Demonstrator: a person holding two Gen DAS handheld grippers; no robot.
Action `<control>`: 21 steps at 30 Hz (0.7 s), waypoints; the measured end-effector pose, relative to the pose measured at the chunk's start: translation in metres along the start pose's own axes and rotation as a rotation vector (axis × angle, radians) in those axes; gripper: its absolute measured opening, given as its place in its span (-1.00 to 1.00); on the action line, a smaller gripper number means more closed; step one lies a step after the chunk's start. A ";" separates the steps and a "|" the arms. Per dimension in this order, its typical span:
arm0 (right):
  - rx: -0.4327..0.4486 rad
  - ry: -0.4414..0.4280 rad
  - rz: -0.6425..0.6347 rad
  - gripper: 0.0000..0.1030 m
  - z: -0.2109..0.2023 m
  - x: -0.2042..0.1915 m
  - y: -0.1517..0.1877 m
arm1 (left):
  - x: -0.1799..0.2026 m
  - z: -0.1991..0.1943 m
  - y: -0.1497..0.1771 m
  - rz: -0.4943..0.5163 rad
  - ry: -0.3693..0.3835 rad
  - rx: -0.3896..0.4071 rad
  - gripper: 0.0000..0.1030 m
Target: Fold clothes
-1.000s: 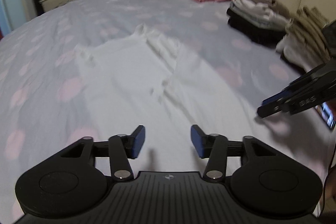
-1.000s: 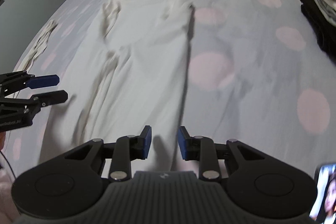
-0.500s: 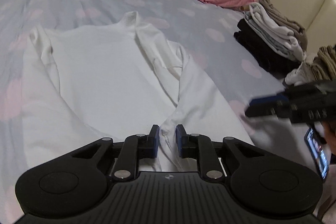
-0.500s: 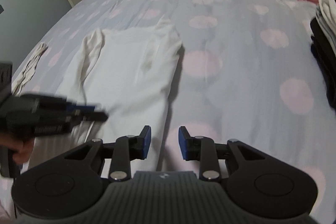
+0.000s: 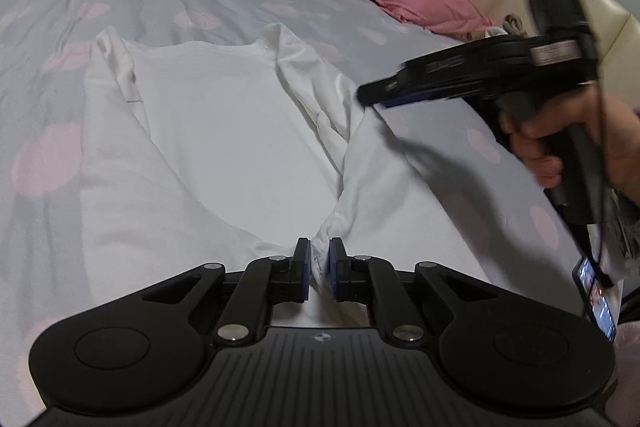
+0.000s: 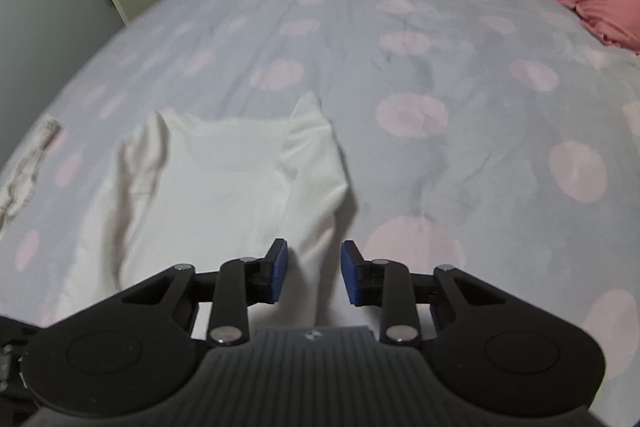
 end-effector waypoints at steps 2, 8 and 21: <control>-0.019 0.047 -0.027 -0.40 0.015 0.000 -0.003 | 0.000 0.003 0.001 0.005 0.004 0.007 -0.86; -0.020 0.110 -0.058 -0.86 0.048 0.004 -0.019 | -0.006 0.010 0.001 -0.009 0.029 0.009 -0.86; 0.090 0.179 -0.020 -0.81 0.043 0.026 -0.065 | -0.006 0.011 -0.001 -0.008 0.014 0.004 -0.84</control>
Point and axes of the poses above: each gripper's, at about its wrist camera, not at the fingertips, and z roughly the way its jaws point, x to its right, y to its underside, the point moved 4 cm from there along z, roughly the way its jaws point, and after that the axes turned 2 degrees about x, right-handed, at the moved point
